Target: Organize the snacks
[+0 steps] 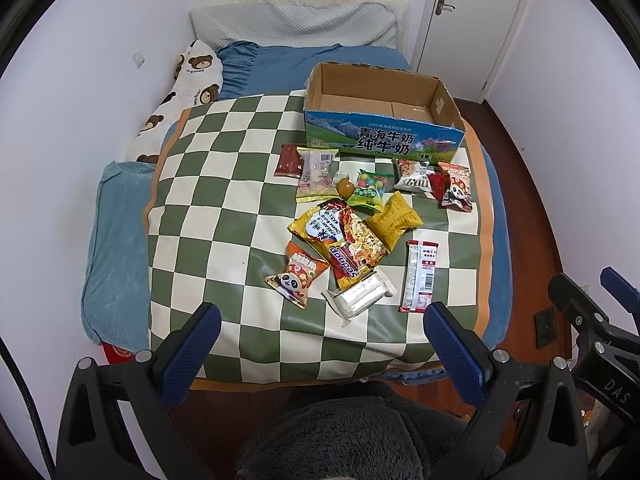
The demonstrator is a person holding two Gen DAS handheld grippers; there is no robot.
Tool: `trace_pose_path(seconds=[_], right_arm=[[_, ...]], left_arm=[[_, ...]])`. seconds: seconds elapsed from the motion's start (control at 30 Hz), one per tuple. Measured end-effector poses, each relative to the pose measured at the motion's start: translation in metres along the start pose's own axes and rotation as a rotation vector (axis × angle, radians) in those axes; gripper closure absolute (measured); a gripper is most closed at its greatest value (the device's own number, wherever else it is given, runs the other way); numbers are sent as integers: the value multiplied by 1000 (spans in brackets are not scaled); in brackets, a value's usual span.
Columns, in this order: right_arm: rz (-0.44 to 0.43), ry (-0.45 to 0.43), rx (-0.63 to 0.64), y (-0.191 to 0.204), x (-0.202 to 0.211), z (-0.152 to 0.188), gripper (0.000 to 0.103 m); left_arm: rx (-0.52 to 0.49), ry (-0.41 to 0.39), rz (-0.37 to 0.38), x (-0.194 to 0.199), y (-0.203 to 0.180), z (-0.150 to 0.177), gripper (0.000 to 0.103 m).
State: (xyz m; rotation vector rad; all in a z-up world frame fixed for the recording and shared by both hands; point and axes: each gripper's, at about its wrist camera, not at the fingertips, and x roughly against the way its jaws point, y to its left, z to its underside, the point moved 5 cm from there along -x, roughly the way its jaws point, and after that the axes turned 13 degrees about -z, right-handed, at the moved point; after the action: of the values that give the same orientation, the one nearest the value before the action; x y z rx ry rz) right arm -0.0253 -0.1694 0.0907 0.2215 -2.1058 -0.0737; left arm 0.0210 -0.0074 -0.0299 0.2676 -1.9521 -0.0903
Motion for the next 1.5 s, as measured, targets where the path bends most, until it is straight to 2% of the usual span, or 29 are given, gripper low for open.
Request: trace_pose_path(seconds=[1.5], right_arm=[[-11, 9, -6, 3, -3, -6, 0]], left_arm=[[-1, 4, 12, -1, 0, 2, 0]])
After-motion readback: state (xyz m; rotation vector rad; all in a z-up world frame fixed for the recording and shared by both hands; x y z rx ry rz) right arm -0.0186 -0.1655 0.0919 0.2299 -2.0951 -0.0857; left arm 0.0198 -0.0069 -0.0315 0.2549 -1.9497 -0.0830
